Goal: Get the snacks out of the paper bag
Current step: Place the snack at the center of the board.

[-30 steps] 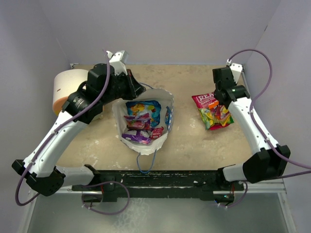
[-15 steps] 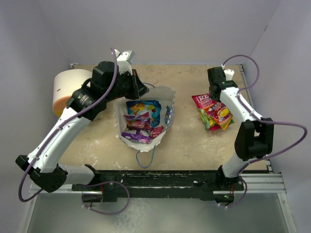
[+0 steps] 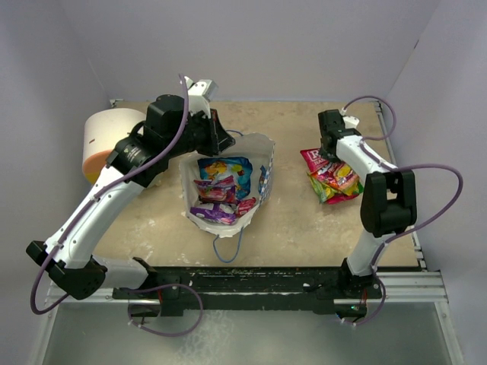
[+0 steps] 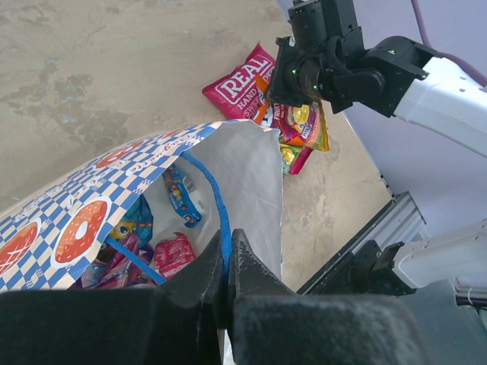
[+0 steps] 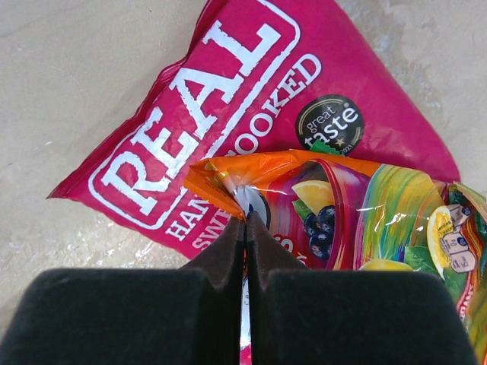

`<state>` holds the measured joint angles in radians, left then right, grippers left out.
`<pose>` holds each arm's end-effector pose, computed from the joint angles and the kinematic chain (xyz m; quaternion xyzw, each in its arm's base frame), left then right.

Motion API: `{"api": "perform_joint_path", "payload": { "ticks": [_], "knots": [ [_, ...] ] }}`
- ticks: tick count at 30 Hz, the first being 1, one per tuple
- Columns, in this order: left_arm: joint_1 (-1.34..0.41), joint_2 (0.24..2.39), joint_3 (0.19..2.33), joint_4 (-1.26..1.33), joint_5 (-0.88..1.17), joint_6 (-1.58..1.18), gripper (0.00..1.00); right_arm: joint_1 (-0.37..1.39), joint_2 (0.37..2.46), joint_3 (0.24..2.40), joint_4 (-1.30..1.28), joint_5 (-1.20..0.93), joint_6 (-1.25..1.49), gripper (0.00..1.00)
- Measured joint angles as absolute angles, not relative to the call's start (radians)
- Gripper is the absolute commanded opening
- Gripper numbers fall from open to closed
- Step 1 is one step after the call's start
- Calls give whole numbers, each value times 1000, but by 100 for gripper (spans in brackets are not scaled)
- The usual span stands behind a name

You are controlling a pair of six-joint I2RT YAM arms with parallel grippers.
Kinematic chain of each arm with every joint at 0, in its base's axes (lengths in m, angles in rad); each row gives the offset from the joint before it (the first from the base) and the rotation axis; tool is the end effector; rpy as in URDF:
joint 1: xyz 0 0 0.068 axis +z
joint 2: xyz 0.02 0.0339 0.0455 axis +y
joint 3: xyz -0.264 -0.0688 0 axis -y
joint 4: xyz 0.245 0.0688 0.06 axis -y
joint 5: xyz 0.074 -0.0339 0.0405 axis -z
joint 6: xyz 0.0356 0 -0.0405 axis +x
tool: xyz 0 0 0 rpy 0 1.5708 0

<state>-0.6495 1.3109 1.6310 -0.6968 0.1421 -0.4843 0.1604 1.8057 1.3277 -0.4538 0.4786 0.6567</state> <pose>0.2099 -0.1657 0.4625 0.1078 0.8188 -0.3507 0.4415 0.3872 0.0460 0.2261 0.2987 0.8758 -0.0853 0.3694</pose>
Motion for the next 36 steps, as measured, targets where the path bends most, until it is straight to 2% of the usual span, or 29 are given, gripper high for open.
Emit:
{"api": "perform_joint_path", "payload": {
  "ticks": [5,15,20,26,36],
  "knots": [
    [-649,1311,1631,-697,142,-482,0,156,1821,1282,-405,480,669,11],
    [-649,1298,1631,-697,129,-494,0,151,1764,1274,-409,470,638,60],
    [-649,1287,1631,-700,109,-514,0,149,1639,1281,-456,435,564,79],
    [-649,1258,1630,-722,74,-559,0,149,1475,1264,-477,304,464,81],
    [-649,1234,1623,-732,97,-632,0,150,1238,967,-485,-80,433,81]
  ]
}}
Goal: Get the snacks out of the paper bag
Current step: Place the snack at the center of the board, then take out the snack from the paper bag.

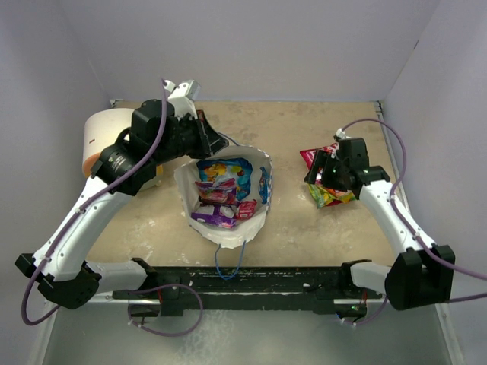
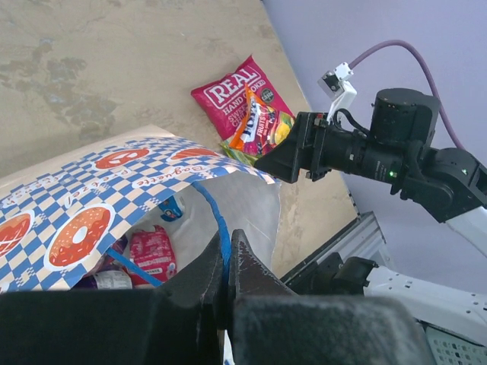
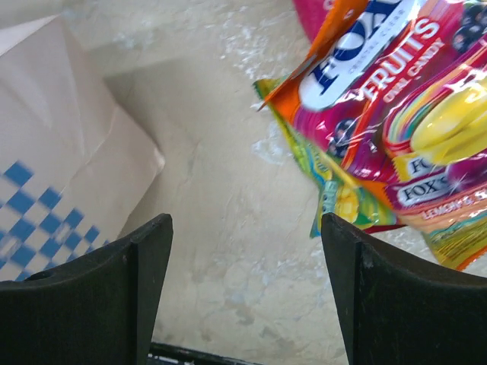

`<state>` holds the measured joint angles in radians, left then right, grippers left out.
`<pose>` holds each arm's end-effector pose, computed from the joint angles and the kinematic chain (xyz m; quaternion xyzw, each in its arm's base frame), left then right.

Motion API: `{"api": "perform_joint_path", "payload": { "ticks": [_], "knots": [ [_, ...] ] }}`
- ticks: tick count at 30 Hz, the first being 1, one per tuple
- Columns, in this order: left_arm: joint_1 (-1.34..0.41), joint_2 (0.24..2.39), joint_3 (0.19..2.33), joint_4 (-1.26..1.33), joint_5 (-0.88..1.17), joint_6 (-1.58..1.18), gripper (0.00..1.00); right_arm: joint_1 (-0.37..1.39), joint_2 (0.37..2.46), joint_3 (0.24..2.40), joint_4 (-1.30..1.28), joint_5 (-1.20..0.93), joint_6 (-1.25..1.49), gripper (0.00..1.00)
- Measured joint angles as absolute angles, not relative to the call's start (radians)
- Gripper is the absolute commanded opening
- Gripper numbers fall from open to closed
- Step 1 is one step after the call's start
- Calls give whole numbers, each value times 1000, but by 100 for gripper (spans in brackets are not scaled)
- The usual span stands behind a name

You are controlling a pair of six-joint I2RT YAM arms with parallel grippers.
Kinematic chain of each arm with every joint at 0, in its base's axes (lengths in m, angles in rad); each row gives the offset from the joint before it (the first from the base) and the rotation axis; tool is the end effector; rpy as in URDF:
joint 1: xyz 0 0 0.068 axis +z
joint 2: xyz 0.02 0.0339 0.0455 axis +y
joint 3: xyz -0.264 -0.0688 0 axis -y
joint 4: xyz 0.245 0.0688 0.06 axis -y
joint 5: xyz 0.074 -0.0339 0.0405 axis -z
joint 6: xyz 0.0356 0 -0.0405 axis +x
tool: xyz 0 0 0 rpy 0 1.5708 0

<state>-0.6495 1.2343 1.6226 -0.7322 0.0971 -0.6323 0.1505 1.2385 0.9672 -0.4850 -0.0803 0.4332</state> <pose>0.1890 -0.1478 0.4741 0.0350 0.8164 -0.3756 0.4372 0.2622 0.0427 0.2801 0.1135 0.9106 0.1492 0.3684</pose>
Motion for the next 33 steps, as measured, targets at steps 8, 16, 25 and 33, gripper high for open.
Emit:
{"api": "perform_joint_path", "payload": {
  "ticks": [8,16,25,33],
  "knots": [
    [-649,1234,1623,-738,153,-674,0,237,1016,956,-460,-211,361,81],
    [-649,1214,1604,-743,156,-716,0,425,966,1097,-405,-287,311,91],
    [-649,1171,1539,-720,139,-749,0,683,997,1203,-364,-305,220,100],
    [-649,1170,1539,-688,122,-728,0,942,1058,1218,-285,-280,47,100]
  ]
}}
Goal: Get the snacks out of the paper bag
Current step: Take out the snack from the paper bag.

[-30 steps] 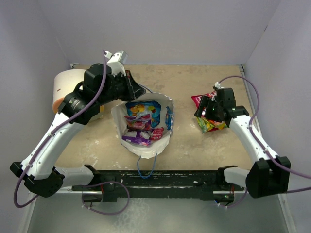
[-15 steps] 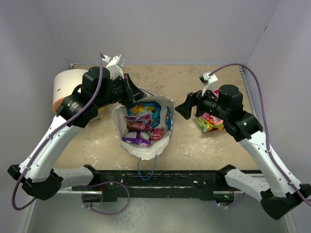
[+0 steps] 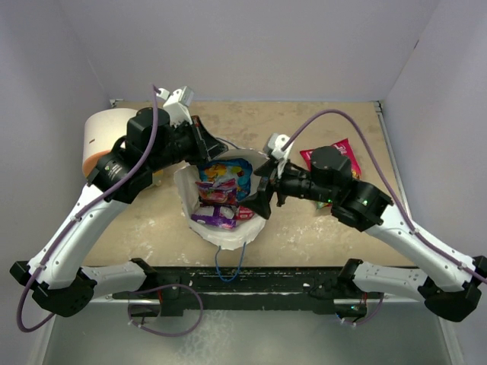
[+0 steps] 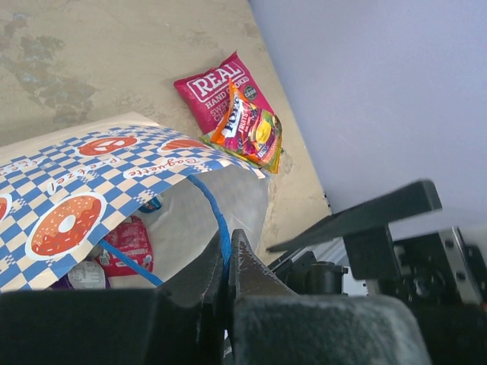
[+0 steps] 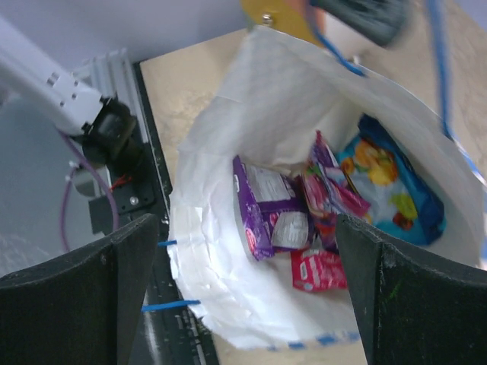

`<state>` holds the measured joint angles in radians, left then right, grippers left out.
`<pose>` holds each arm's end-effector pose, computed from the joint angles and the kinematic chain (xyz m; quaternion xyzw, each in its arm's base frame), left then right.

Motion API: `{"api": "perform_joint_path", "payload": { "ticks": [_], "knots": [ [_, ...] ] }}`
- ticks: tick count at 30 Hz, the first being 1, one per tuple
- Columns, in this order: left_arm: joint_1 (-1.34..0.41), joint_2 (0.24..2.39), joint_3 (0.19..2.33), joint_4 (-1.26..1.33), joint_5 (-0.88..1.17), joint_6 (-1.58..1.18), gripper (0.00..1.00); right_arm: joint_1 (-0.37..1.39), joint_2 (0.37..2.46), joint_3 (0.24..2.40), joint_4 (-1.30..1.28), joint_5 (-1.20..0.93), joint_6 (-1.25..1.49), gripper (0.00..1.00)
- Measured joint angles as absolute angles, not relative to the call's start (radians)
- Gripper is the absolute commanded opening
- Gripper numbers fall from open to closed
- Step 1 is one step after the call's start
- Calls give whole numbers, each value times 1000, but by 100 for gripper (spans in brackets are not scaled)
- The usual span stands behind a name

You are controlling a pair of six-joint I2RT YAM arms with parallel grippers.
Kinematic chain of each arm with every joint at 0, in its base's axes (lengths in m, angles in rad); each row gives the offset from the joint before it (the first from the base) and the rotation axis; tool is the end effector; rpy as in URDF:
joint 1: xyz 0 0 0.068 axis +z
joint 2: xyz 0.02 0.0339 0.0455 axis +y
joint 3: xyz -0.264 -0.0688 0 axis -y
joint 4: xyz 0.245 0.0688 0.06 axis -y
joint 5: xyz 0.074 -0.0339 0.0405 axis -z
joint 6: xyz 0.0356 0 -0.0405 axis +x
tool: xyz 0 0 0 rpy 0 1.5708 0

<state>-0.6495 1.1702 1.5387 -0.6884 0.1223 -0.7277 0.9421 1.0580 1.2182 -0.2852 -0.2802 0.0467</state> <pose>0.1788 -0.1412 0.4664 0.0041 0.8100 -0.4096 0.4197 0.1274 0.1919 0.4284 -0.4047 0.6294 0.4030 0.5269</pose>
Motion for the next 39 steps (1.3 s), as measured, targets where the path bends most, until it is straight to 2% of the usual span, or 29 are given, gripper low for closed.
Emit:
{"api": "perform_joint_path", "payload": {
  "ticks": [5,13,18,27,32,39],
  "knots": [
    [-649,1170,1539,-684,118,-695,0,1065,1125,1205,-233,-282,-198,99],
    [-649,1170,1539,-662,107,-630,0,1075,1300,1198,-176,-219,-496,100],
    [-649,1170,1539,-638,123,-596,0,1075,1479,1217,-181,-152,-620,93],
    [-649,1169,1539,-612,175,-502,0,1066,1629,1222,-151,-81,-726,80],
    [-649,1149,1522,-601,194,-447,0,1019,1726,1269,-142,-61,-733,79],
    [-649,1140,1506,-585,218,-389,0,966,1758,1295,-129,-70,-733,79]
  ]
}}
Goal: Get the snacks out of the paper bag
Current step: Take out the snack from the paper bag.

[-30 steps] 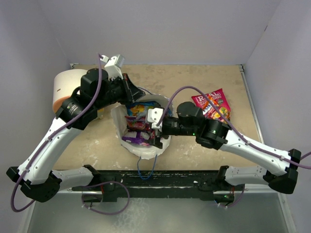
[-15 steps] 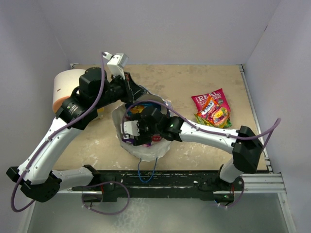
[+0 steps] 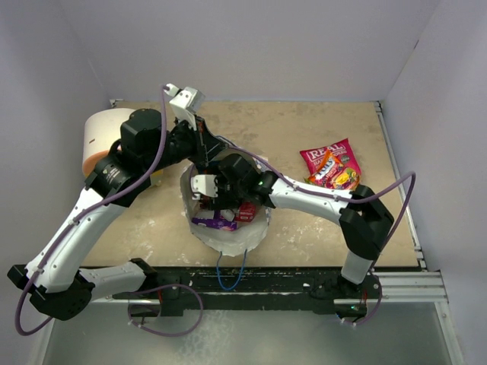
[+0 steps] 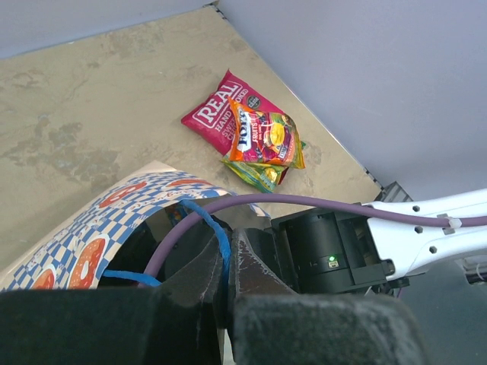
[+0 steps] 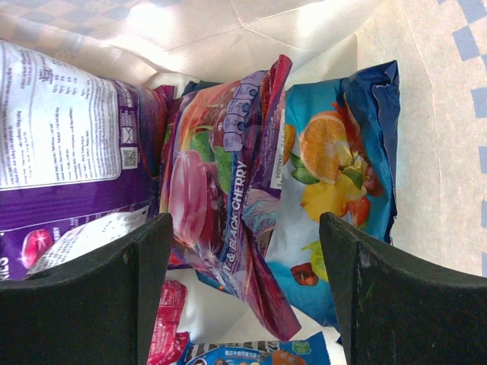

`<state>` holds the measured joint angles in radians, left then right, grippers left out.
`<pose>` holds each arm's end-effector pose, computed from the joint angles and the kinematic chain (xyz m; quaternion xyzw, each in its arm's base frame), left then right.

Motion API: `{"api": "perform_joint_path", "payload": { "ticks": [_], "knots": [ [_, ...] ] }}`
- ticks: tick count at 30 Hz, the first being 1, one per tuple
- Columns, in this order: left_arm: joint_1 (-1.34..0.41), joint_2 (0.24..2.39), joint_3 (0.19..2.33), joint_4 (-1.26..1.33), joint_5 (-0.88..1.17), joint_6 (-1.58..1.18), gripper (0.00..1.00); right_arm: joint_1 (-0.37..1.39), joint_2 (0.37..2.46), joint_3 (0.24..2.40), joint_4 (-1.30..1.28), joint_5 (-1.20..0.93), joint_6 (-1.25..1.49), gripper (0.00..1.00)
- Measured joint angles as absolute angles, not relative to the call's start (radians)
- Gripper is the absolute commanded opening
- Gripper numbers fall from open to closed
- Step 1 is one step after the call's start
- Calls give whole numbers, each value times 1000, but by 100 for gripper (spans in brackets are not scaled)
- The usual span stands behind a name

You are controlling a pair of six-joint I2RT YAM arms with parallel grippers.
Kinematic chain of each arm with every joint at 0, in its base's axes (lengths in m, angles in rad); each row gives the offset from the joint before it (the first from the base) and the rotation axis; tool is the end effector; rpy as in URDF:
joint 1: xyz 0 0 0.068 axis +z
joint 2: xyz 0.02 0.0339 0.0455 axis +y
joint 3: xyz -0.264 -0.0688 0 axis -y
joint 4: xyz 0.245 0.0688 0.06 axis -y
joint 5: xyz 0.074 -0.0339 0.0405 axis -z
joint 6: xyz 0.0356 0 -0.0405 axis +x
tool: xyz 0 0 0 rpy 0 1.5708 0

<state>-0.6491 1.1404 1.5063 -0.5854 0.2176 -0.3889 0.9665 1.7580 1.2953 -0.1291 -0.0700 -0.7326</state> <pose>0.1733 -0.1411 0.4734 0.1680 0.7603 -0.3819 0.4978 0.2287 0.3355 0.2561 -0.6733 0.5701 0.0855 0.4631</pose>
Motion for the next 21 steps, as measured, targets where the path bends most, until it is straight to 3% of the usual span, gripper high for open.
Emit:
{"api": "perform_joint_path", "payload": {
  "ticks": [3,8,15,21],
  "knots": [
    [-649,1140,1506,-585,217,-373,0,962,1781,1305,-129,-78,-732,75],
    [-649,1131,1490,-582,217,-357,0,961,1806,1305,-128,-80,-721,54],
    [-649,1129,1490,-585,200,-356,0,959,1811,1305,-130,-92,-705,17],
    [-649,1125,1490,-598,133,-365,0,959,1805,1305,-138,-101,-683,5]
  ]
}}
